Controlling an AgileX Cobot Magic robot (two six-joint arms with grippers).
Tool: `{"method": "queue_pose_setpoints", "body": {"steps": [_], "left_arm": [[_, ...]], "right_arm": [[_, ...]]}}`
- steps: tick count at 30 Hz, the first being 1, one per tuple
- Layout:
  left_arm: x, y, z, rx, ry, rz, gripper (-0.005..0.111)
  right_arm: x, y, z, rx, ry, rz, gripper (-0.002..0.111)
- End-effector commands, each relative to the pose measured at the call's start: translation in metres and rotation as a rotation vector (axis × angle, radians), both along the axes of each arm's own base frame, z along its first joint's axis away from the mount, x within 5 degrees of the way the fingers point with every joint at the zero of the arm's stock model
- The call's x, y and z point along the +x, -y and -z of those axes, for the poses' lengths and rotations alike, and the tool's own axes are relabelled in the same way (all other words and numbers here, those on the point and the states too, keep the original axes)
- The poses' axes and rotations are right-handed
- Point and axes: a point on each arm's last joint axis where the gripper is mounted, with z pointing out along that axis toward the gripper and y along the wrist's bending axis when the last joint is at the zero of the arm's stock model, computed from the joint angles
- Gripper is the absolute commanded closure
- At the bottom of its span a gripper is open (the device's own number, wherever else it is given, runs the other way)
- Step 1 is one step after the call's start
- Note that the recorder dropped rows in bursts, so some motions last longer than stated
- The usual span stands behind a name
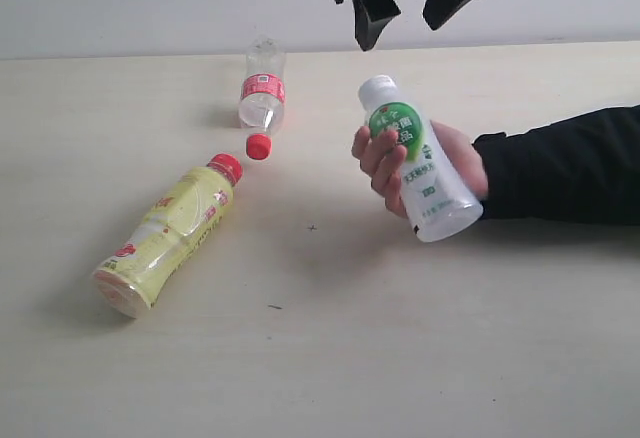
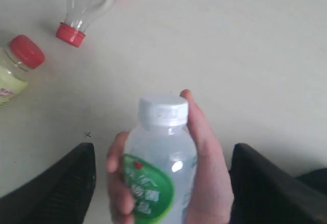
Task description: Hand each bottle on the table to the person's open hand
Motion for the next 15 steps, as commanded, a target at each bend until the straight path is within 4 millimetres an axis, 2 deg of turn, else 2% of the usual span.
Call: {"method": "queue_pose_setpoints", "body": {"steps": [1,9,15], "left_arm": [[0.0,0.0,0.0,-0.008,0.013,-0.001,0.107],[0.0,0.0,0.0,-0.008,0.013,-0.001,0.107],[0.0,0.0,0.0,-0.008,0.013,-0.001,0.107]], "right_arm": [[-0.02,0.005,-0.013,0.058,-0.027,-0.012,0.048],[-0.063,0.028,-0.033,0.061,-0.007,-0.013,0.067],[-0.112,0.054,-0.067,0.105,0.09,-0.026,0.082]]}}
